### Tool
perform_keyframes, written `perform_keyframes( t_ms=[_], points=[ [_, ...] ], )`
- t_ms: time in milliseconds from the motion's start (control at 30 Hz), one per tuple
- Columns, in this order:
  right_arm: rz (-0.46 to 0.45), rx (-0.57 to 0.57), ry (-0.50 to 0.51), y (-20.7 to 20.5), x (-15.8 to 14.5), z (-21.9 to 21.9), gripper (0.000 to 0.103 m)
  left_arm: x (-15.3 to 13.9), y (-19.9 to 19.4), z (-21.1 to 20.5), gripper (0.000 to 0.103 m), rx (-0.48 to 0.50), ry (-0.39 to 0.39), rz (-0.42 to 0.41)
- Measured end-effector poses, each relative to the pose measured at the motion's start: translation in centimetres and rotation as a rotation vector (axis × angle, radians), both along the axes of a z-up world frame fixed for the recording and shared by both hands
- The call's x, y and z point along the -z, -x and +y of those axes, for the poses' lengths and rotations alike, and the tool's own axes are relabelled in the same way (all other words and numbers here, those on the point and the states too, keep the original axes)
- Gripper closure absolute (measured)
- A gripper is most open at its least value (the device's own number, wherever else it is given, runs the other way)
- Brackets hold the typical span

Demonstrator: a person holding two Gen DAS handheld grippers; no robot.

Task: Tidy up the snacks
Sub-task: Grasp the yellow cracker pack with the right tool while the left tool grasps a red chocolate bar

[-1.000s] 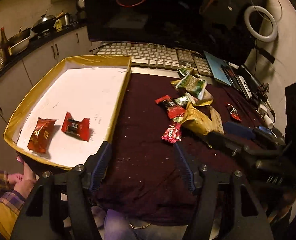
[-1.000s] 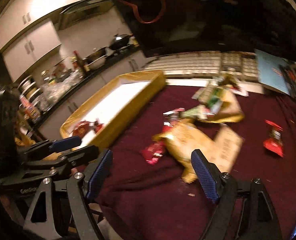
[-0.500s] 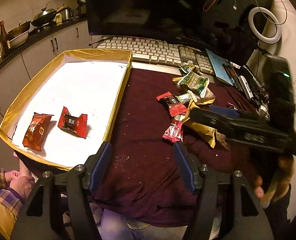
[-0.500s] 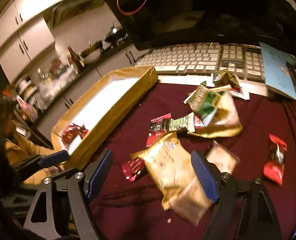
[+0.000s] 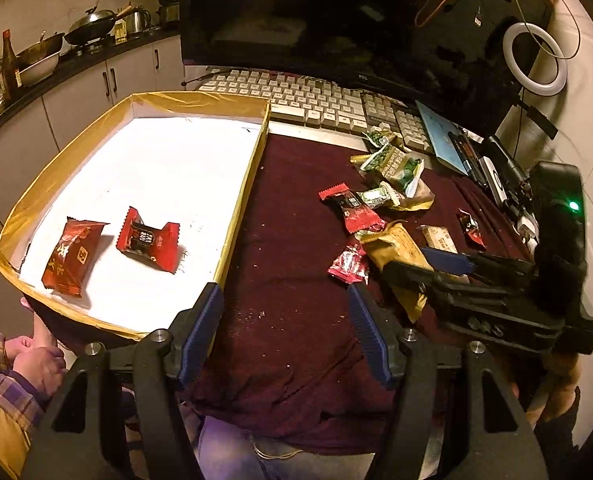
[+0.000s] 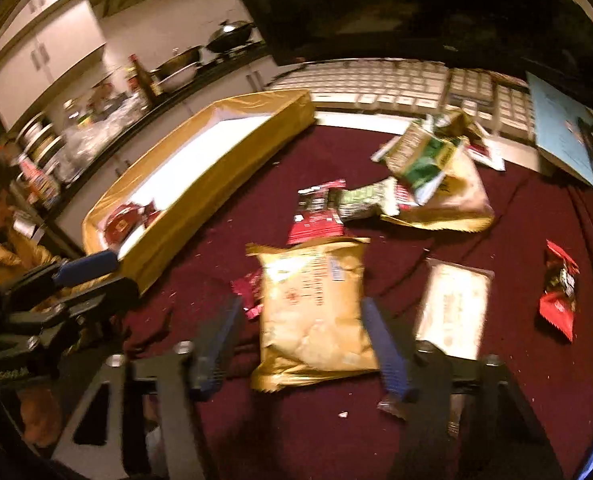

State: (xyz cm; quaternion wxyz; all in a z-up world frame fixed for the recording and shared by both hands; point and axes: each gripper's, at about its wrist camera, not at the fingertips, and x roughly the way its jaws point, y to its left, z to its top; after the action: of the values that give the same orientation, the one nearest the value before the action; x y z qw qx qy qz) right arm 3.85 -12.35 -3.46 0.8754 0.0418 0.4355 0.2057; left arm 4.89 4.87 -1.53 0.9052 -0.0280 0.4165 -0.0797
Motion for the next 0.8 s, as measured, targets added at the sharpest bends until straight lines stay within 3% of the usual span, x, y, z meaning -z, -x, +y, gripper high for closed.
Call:
perform_keyframes(
  t_ms=[133, 233, 333, 633, 733, 800],
  points=[
    [0.000, 0.033, -0.030, -0.5, -0.1, -0.5, 0.058, 0.0, -0.1, -0.5, 0.040, 0.025, -0.015, 0.011],
    [-0.054, 0.056, -0.148, -0.3, -1.3, -2.5, 0.058, 0.1, -0.4, -1.2, 0.040, 0.057, -0.035, 0.028],
    [-0.103, 0.120, -0.218, -0.3, -2.3, -4.4, 0.058, 0.3, -1.5, -2.0, 0.040, 0.131, 0.010, 0.092],
    [-0.163, 0.269, -0.281, -0.3, -1.8, -7.4, 0.058, 2.5, -6.8, -6.1, 0.040, 0.242, 0.013, 0.200],
    [-0.155, 0.278, -0.306, -0.6, -1.8, -7.8, 0.058, 3.1, -8.5, -7.6, 0.048, 0.246, -0.016, 0.216],
    [-0.152, 0.276, -0.315, -0.7, -1.7, -8.0, 0.058, 3.7, -9.3, -8.4, 0.059, 0.219, -0.079, 0.241]
  ],
)
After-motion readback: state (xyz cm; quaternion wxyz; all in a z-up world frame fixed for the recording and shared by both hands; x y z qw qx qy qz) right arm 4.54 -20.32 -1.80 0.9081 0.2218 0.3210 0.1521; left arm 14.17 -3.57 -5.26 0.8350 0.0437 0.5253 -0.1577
